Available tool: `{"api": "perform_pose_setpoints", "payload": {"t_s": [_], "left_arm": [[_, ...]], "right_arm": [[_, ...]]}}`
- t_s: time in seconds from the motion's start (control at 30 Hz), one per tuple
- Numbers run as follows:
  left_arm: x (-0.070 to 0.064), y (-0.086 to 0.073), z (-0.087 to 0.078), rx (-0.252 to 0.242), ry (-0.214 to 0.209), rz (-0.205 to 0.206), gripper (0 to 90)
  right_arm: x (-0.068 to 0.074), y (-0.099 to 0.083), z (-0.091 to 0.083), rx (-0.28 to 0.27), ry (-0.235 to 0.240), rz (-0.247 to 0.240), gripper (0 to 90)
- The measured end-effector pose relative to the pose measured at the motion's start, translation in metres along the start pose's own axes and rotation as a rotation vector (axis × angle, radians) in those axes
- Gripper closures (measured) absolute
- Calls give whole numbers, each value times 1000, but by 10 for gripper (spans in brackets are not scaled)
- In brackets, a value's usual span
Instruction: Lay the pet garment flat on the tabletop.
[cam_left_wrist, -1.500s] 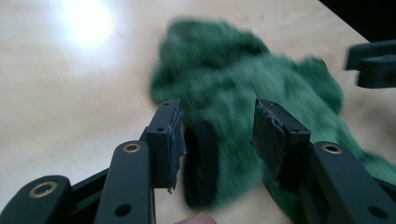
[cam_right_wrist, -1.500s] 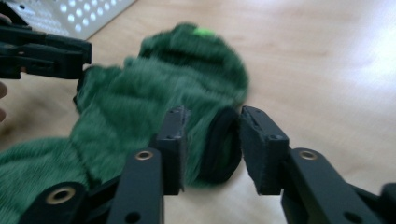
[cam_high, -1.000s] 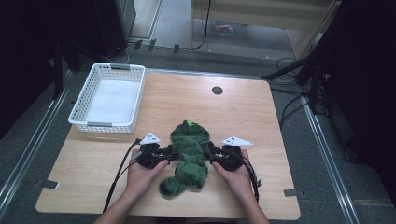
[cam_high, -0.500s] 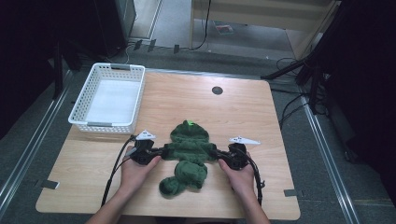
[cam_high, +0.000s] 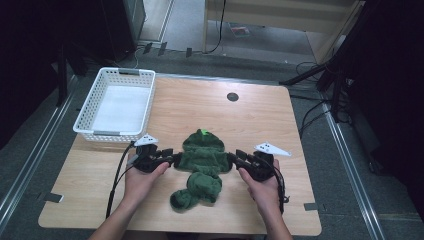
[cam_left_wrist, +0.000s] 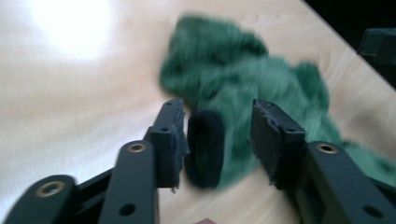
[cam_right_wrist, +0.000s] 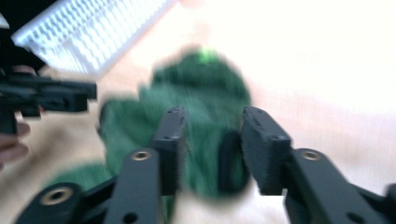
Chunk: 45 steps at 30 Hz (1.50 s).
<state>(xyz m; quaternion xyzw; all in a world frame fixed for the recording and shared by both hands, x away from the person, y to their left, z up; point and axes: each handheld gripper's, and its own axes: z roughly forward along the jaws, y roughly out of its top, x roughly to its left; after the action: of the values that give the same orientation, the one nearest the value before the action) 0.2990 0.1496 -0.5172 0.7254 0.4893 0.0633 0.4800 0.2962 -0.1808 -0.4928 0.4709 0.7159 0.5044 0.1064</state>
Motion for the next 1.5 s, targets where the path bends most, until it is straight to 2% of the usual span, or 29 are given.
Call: {"api": "perform_pose_setpoints", "payload": {"t_s": [0.1, 0.13, 0.17, 0.2, 0.27, 0.37, 0.47, 0.53, 0.57, 0.63, 0.67, 0.7, 0.8, 0.87, 0.9, 0.93, 1.0, 1.03, 1.1, 1.13, 1.17, 1.2, 1.23, 1.27, 1.3, 1.33, 1.4, 1.47, 1.5], "left_arm": [[-11, 4, 11, 18, -23, 30, 628], [-16, 4, 21, 51, -16, 57, 650], [-16, -1, 34, 93, 33, 72, 679], [-14, -4, 39, 111, 57, 73, 698], [-7, -11, 41, 125, 70, 51, 752], [-2, -16, 37, 121, 86, 45, 792], [-1, -13, 39, 119, 115, 47, 825], [-2, -9, 45, 110, 159, 63, 835], [-2, -9, 45, 110, 159, 63, 839], [1, 3, 55, 115, 211, 68, 847], [1, 3, 55, 115, 211, 68, 849], [5, 11, 62, 115, 236, 79, 850], [14, 18, 68, 100, 246, 70, 850], [16, 21, 70, 95, 262, 72, 842], [16, 21, 70, 95, 262, 72, 822], [13, 19, 71, 88, 257, 103, 791], [12, 18, 69, 81, 248, 124, 656], [11, 16, 64, 67, 227, 119, 575], [8, 11, 43, 25, 200, 112, 507], [8, 11, 43, 25, 200, 112, 501], [8, 7, 31, 8, 174, 90, 498], [7, 2, 22, 1, 153, 77, 498], [5, -8, 8, 11, 109, 78, 496], [5, -8, 8, 11, 109, 78, 497], [1, -21, -5, 20, 73, 82, 501], [-1, -29, -11, 32, 53, 82, 502], [-4, -42, -18, 53, 46, 95, 508], [-6, -48, -19, 59, 50, 101, 538], [-9, -53, -20, 80, 41, 108, 541]], "right_arm": [[8, 6, 13, 8, 16, -27, 685], [13, 2, 40, 76, 0, -60, 691], [13, -2, 49, 109, -18, -69, 707], [11, -7, 59, 150, -35, -73, 724], [7, -18, 69, 208, -41, -56, 747], [3, -26, 64, 218, -40, -39, 776], [1, -24, 64, 230, -60, -39, 783], [0, -21, 70, 223, -85, -59, 797], [0, -20, 74, 212, -103, -71, 810], [-3, -16, 83, 191, -124, -68, 821], [-4, -14, 86, 192, -128, -68, 823], [-4, -11, 89, 192, -136, -72, 825], [-5, -4, 99, 196, -160, -110, 839], [-8, -4, 102, 169, -163, -106, 844], [-10, -4, 103, 163, -156, -91, 842], [-12, -4, 103, 158, -147, -76, 822], [-14, -3, 100, 154, -105, -44, 708], [-12, -1, 94, 135, -106, -49, 664], [-5, 1, 82, 100, -100, -51, 639], [1, 4, 75, 83, -88, -60, 632], [10, 6, 66, 61, -61, -80, 622], [10, 6, 66, 61, -61, -80, 622], [27, 9, 54, 56, -11, -113, 592], [27, 9, 54, 56, -11, -113, 592], [43, 7, 48, 81, 38, -149, 555], [49, 6, 47, 93, 57, -156, 540], [63, 0, 48, 123, 107, -185, 488], [69, -4, 50, 126, 112, -208, 456], [78, -12, 57, 157, 101, -222, 410]]}}
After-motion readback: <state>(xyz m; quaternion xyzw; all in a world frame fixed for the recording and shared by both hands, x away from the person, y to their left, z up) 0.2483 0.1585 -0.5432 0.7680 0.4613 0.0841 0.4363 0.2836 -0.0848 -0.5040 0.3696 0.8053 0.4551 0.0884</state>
